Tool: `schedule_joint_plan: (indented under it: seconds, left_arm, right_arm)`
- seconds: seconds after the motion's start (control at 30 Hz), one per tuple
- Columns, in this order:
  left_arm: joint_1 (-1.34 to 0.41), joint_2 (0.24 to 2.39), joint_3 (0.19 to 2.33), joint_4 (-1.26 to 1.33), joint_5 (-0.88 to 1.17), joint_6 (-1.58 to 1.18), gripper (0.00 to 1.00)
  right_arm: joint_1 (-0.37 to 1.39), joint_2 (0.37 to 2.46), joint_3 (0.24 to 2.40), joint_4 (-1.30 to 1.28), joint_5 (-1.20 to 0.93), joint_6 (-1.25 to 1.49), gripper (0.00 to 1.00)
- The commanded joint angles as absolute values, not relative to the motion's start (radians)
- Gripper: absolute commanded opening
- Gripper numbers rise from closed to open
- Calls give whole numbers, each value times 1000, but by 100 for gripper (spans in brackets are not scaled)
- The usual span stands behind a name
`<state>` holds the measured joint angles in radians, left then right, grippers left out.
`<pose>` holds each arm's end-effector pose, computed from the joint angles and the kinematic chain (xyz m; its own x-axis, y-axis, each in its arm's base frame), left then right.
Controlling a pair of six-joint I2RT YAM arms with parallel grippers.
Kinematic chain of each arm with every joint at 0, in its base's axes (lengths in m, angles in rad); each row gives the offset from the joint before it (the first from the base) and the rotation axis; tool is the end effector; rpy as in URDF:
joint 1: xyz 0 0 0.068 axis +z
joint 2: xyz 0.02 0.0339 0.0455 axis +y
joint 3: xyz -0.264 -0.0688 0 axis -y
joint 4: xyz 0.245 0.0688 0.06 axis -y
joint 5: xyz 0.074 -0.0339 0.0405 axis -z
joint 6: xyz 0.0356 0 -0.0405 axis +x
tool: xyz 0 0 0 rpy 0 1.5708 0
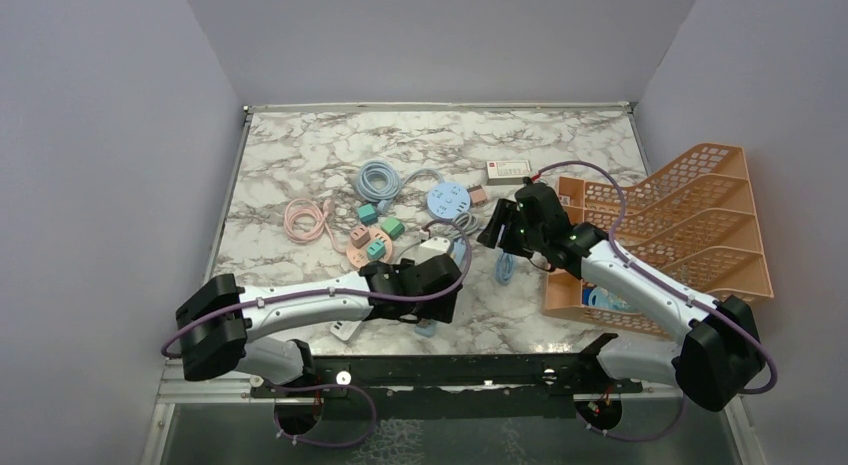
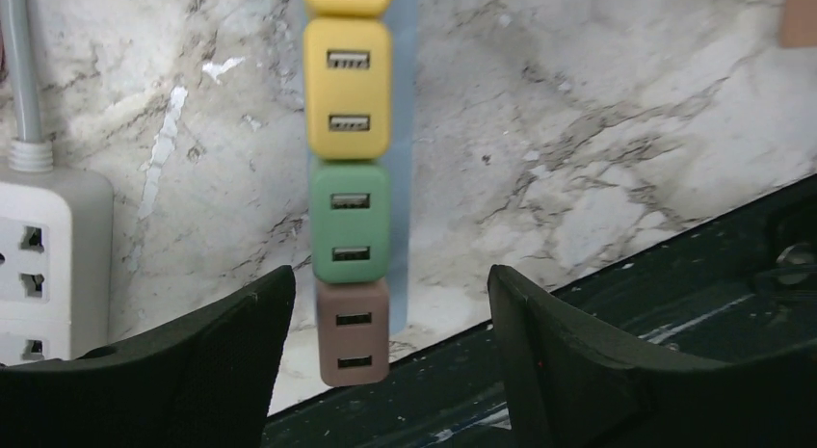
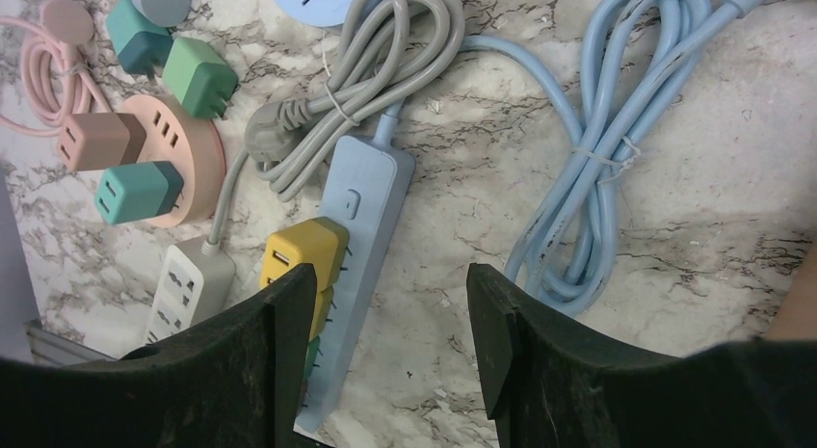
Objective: Insert the plug
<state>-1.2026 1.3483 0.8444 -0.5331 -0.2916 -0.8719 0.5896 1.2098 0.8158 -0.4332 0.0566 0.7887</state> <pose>0.1032 -0.2391 0.2122 -0.8431 0.1484 -0.5168 0.3038 0.9245 -0.2303 0.2091 0.1374 0.2412 -0.8024 0.3154 -0.5066 0.0652 0.8902 0.4509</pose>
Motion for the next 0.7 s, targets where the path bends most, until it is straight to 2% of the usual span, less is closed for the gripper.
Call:
schedule_joint_plan:
  seconds: [0.0, 0.43, 0.67]
  left_arm:
    - [-1168, 1332, 934, -592, -239, -813, 75]
    - [-936, 1312, 1161, -564, -319, -611, 77]
    - [-747, 1348, 1183, -438, -240, -612, 77]
  right_arm:
    - [583, 1190, 831, -425, 62, 771, 59]
    - [555, 1247, 986, -483, 210, 654, 60]
    - [510, 1489, 1162, -519, 148, 551, 59]
